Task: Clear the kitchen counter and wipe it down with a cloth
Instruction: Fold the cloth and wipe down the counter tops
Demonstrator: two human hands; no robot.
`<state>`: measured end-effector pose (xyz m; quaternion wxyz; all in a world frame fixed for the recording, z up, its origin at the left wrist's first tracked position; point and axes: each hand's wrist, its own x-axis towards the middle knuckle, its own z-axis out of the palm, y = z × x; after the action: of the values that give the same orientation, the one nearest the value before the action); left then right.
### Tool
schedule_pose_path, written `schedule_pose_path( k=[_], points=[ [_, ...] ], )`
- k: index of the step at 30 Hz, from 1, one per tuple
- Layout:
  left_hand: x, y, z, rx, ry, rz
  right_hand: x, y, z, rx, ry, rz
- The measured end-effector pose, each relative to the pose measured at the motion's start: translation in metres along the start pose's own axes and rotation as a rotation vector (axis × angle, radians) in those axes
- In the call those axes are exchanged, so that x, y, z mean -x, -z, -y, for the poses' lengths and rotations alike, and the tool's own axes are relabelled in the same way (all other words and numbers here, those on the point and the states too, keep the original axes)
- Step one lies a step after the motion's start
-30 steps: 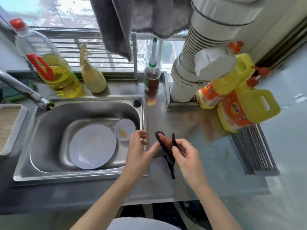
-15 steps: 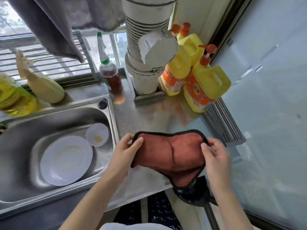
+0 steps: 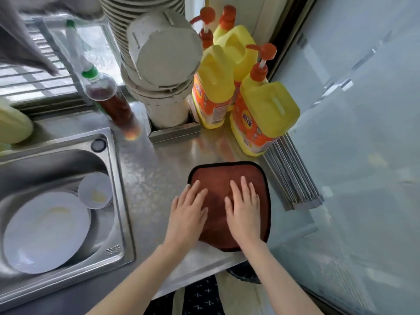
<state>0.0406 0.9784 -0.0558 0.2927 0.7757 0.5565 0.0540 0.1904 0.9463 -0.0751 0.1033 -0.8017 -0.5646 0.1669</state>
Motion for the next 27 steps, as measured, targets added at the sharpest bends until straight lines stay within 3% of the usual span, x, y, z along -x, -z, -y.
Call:
schedule_pose_path(
  k=[2, 4, 6, 9, 12, 16, 20, 24, 27],
  points=[
    [-0.001, -0.015, -0.005, -0.005, 0.043, 0.031, -0.004, -0.006, -0.014, 0.044, -0.032, 0.018],
    [-0.008, -0.020, -0.007, 0.081, 0.150, -0.045, -0.014, -0.002, -0.030, 0.070, -0.091, -0.060],
    [-0.016, -0.023, -0.008, -0.028, 0.074, -0.115, -0.020, 0.003, -0.037, 0.130, 0.005, -0.074],
    [-0.017, -0.041, -0.013, -0.212, -0.079, -0.007, -0.018, -0.008, -0.031, 0.212, 0.163, 0.033],
    [-0.016, -0.058, -0.006, -0.250, -0.069, 0.011, -0.022, -0.016, -0.032, 0.250, 0.152, 0.050],
    [-0.067, -0.035, 0.020, -0.289, -0.032, -0.102, -0.077, -0.016, -0.017, 0.280, 0.306, 0.037],
    [-0.066, -0.012, 0.039, -0.205, -0.020, -0.126, -0.090, -0.030, 0.026, 0.234, 0.219, -0.011],
    [0.006, 0.001, 0.068, -0.055, 0.197, -0.317, -0.042, -0.044, 0.046, 0.228, 0.497, 0.107],
    [0.047, 0.008, 0.102, -0.102, 0.357, -0.283, -0.054, -0.045, 0.042, 0.242, 0.613, 0.131]
  ],
)
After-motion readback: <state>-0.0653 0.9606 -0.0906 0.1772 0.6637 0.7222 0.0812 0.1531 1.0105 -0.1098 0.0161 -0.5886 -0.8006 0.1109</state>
